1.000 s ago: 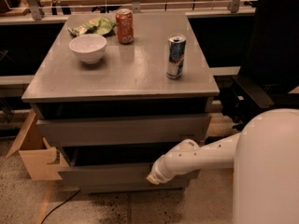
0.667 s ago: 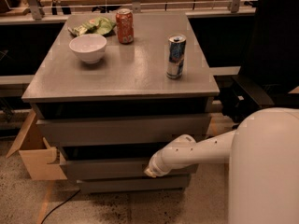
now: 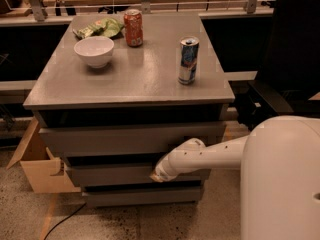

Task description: Close middle drawer

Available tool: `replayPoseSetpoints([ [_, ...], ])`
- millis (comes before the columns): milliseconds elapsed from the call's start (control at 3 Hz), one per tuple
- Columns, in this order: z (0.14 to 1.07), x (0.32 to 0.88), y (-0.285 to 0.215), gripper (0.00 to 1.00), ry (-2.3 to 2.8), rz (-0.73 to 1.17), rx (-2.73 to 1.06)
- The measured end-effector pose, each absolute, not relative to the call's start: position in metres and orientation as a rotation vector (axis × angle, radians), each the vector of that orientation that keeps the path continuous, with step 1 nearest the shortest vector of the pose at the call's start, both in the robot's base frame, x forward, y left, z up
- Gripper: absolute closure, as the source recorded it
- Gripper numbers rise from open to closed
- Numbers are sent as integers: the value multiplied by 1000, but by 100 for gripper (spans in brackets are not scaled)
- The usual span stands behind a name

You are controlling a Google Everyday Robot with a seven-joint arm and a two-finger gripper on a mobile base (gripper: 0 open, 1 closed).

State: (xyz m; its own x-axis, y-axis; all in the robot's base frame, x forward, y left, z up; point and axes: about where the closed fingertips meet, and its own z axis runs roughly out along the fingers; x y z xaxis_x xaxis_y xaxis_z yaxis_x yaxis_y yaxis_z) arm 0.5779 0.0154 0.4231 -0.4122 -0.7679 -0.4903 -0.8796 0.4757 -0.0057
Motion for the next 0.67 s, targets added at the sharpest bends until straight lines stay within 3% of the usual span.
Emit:
replayPoseSetpoints([
  [667, 413, 561, -5, 100, 2384, 353, -1360],
])
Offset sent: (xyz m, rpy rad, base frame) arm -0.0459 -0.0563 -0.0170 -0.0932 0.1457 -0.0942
